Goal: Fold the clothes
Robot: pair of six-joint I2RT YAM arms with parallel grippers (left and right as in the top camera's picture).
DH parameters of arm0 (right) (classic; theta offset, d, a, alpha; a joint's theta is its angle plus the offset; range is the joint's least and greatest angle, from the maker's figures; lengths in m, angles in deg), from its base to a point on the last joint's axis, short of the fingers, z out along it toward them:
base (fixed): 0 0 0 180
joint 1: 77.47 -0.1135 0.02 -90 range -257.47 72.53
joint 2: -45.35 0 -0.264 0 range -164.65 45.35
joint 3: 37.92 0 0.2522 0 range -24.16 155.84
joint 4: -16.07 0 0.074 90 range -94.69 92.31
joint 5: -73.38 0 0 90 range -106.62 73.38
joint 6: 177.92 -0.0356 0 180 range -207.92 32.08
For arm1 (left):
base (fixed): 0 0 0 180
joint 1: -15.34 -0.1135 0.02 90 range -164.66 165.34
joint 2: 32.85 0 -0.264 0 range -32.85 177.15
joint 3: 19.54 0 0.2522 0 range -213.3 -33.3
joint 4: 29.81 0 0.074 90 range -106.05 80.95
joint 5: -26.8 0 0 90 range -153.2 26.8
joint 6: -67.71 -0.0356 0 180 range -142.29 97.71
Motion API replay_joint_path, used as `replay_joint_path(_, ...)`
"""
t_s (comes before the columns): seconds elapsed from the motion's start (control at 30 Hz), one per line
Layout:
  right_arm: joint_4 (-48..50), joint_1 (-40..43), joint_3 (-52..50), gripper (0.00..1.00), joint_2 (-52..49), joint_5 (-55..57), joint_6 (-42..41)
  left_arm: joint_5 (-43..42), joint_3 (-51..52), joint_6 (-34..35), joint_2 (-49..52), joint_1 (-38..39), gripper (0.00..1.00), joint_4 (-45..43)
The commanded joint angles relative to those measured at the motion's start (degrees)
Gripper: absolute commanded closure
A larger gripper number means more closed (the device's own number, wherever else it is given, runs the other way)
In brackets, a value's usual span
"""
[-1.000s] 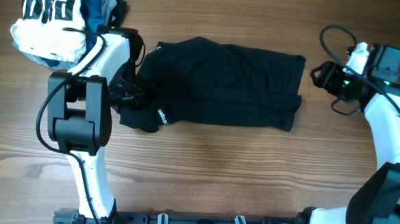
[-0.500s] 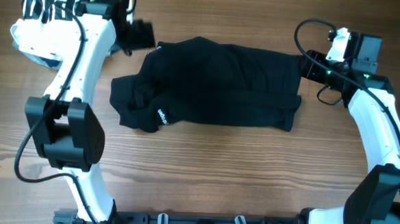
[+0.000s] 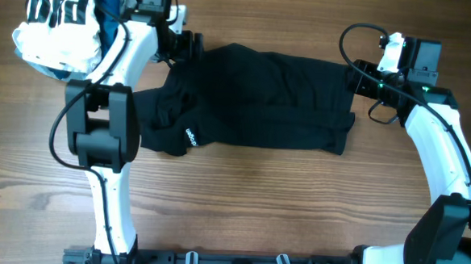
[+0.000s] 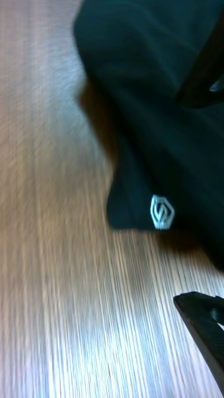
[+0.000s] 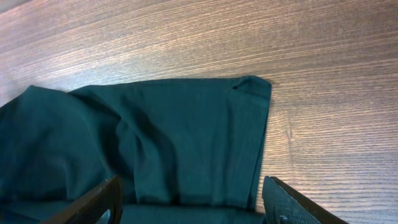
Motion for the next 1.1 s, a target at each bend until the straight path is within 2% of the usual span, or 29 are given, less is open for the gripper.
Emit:
replay_joint_path(0.0,-0.33,-0.24,1.44,0.28,-0.22,0.74,-0.33,-1.77,0.04,-6.01,1.70,2.10,0.11,-0.11)
replay_joint_path(0.03,-0.35,-0.24,1.44,0.28,-0.22,0.74,-0.33,-1.75,0.04,-6.21,2.21,2.38,0.14,-0.13)
replay_joint_path(0.1,-0.37,-0.24,1.44,0.27,-0.22,0.76,-0.31,-1.77,0.04,-6.21,2.71,2.80,0.28,-0.11)
replay_joint_path(0.17,-0.35,-0.24,1.44,0.27,-0.22,0.76,-0.33,-1.75,0.04,-6.21,2.89,3.08,0.55,-0.07)
replay_joint_path(0.2,-0.35,-0.24,1.44,0.27,-0.22,0.76,-0.33,-1.75,0.04,-6.19,2.89,3.15,0.73,-0.07)
replay_joint_path(0.27,-0.35,-0.24,1.44,0.27,-0.22,0.76,-0.33,-1.75,0.04,-6.16,2.89,3.15,0.88,-0.09)
replay_joint_path(0.37,-0.35,-0.24,1.44,0.27,-0.22,0.76,-0.44,-1.51,0.04,-5.73,2.86,3.15,0.96,0.55)
replay_joint_path(0.83,-0.50,-0.24,1.44,0.28,-0.22,0.76,-0.48,-1.07,0.02,-3.58,2.78,5.18,0.96,11.69)
replay_joint_path(0.87,-0.46,-0.24,1.44,0.27,-0.22,0.76,-0.48,-0.39,0.02,-3.54,2.75,5.44,0.86,11.28)
replay_joint_path(0.9,-0.39,-0.24,1.44,0.27,-0.22,0.76,-0.48,-0.02,-0.04,-3.13,2.75,5.57,0.62,10.80)
replay_joint_path(0.93,-0.39,-0.24,1.44,0.27,-0.22,0.76,-0.48,0.02,-0.33,-2.56,2.75,5.57,0.34,10.43)
replay_joint_path(0.97,-0.42,-0.24,1.44,0.27,-0.22,0.76,-0.48,0.15,-0.92,-1.29,2.75,5.53,0.26,10.19)
replay_joint_path(1.0,-0.44,-0.24,1.44,0.27,-0.22,0.76,-0.48,0.15,-1.62,-0.68,2.75,5.33,0.23,10.19)
replay_joint_path(1.07,-0.39,-0.24,1.44,0.27,-0.22,0.76,-0.48,0.15,-3.58,0.57,2.75,4.85,0.21,10.23)
